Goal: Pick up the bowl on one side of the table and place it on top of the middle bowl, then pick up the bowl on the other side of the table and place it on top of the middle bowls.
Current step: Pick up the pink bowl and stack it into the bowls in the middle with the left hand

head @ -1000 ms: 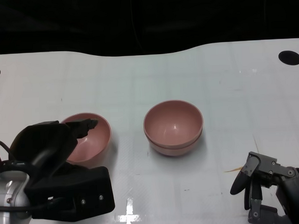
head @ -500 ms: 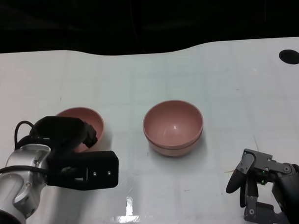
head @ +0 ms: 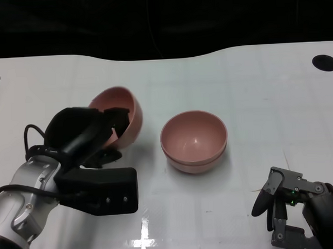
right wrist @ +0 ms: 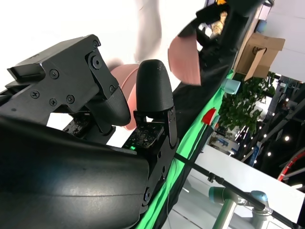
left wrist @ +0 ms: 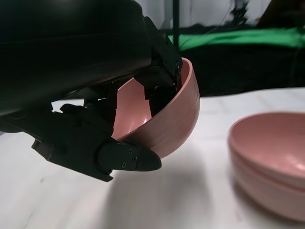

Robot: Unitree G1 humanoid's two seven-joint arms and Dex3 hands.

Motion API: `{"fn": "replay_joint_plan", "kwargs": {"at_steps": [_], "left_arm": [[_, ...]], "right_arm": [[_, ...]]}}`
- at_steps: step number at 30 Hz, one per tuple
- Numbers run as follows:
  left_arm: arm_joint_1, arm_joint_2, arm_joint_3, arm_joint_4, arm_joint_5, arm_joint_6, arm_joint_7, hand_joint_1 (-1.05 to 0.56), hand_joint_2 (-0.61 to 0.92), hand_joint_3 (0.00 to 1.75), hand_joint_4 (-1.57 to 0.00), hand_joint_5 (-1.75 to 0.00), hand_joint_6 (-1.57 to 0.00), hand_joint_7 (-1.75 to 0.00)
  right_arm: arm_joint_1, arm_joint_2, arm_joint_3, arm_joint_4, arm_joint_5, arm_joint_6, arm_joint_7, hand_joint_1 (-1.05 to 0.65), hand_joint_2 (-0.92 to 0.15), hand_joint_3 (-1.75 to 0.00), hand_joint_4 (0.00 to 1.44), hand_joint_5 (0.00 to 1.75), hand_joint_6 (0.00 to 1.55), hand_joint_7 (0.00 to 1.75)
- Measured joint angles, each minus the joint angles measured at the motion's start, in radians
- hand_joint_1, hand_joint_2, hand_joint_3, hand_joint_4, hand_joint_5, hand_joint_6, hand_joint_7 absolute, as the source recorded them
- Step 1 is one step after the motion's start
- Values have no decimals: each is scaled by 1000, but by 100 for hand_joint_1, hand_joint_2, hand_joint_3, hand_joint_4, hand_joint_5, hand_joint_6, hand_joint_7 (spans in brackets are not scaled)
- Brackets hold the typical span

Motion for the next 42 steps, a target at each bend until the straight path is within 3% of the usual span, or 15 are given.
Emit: {"fn": "replay_joint_plan", "kwargs": {"at_steps": [4, 6, 8, 12, 19, 23, 32, 42], "left_arm": [[-21, -6, -1, -11, -3, -62, 36, -20, 63, 71, -80, -175, -73, -136], [-50, -16, -4, -10, -9, -99, 46, -23, 65, 70, -78, -175, -80, -116], [-86, -37, -10, -3, -23, -144, 45, -23, 69, 62, -77, -175, -86, -107], [-158, -81, -40, 53, -34, -243, 46, -25, 76, 55, -78, -175, -82, -134], [-243, -129, -114, 188, 6, -335, 49, -25, 79, 45, -82, -175, -81, -147], [-263, -137, -145, 232, 29, -351, 48, -25, 82, 44, -81, -175, -71, -164], [-283, -136, -209, 257, 74, -342, 6, -27, 87, 34, -83, -175, -71, -156], [-283, -131, -214, 257, 108, -321, 21, -29, 92, 16, -81, -175, -74, -141]], "right_arm": [[-2, 0, -4, 19, -3, -9, 0, -5, -23, -164, 93, 175, 85, 147], [-5, -1, -8, 25, -3, -16, 0, -5, -23, -164, 93, 175, 85, 147], [-8, -2, -13, 30, -3, -19, 1, -5, -23, -164, 93, 175, 85, 147], [-11, -4, -16, 43, -2, -30, 3, -5, -22, -165, 93, 175, 85, 146], [-12, -4, -19, 55, 2, -32, 12, -5, -21, -168, 93, 175, 86, 146], [-12, -3, -20, 55, -1, -32, 11, -5, -21, -168, 93, 175, 86, 146], [-12, 4, -19, 55, -23, -32, 9, -3, -22, -167, 92, 175, 85, 147], [-12, 4, -20, 55, -23, -32, 9, -4, -23, -165, 92, 175, 85, 148]]}}
